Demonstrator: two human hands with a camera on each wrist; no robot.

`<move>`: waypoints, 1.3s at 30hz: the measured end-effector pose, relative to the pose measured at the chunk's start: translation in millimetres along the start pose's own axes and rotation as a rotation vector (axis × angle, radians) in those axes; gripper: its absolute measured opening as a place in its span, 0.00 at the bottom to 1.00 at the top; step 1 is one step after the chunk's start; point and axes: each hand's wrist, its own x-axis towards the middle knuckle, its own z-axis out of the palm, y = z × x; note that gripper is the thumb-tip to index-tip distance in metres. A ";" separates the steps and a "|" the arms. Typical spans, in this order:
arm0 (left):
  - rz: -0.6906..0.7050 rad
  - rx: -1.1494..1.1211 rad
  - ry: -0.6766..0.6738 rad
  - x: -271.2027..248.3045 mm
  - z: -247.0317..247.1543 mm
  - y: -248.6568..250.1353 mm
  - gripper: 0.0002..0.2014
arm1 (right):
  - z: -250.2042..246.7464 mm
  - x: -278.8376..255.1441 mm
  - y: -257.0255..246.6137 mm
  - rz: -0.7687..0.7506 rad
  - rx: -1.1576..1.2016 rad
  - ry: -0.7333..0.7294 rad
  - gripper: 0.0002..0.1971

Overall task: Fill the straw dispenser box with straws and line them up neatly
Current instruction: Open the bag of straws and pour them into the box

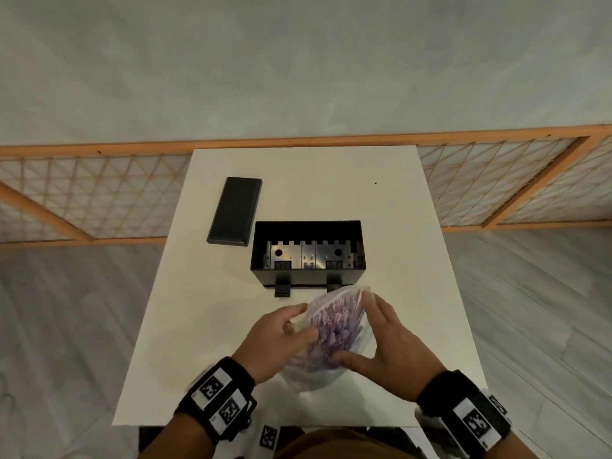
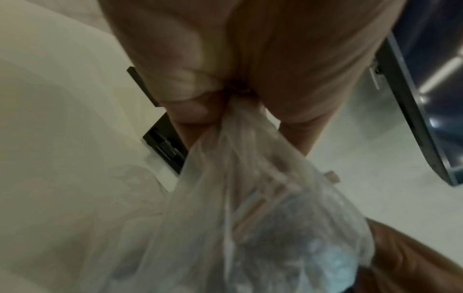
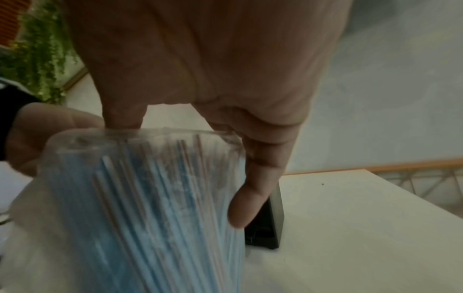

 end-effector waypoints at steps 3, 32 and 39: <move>0.089 0.087 0.023 2.6 7.9 -3.5 0.12 | 1.9 6.3 8.9 0.049 0.095 -0.054 0.69; -0.312 -0.747 -0.152 28.7 20.6 -15.9 0.24 | 57.9 31.9 8.1 -0.095 0.171 -0.083 0.70; -0.161 -0.419 0.078 32.3 13.8 -18.3 0.20 | 63.3 38.3 13.0 -0.078 0.147 -0.028 0.52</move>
